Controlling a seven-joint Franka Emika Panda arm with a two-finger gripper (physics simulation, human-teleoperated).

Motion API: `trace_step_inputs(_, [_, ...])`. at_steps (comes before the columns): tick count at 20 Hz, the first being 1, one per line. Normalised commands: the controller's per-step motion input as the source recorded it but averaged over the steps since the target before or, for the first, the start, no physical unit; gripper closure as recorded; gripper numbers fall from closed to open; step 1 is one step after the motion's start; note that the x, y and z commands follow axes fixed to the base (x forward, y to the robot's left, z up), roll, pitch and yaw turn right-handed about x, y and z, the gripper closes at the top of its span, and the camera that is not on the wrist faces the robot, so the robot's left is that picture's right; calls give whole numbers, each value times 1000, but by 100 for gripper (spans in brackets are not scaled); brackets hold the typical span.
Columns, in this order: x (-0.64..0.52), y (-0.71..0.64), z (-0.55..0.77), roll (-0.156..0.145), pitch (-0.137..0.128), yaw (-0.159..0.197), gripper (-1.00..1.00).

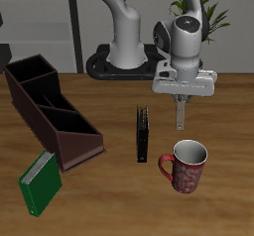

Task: Place the yellow book into the right desk caddy's back compartment

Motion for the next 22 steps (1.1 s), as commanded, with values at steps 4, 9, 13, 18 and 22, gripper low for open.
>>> trace_step_inputs(4, [14, 3, 199, 26, -20, 18, 100])
trace_step_inputs(9, [-73, 40, 459, 73, -75, 54, 100])
trace_step_inputs(13, [-25, -93, 525, 57, -39, 35, 100])
trace_step_inputs(18, [49, -216, 456, 78, 10, 101, 100])
trace_step_inputs(22, [145, -340, 459, 37, 53, 167, 100])
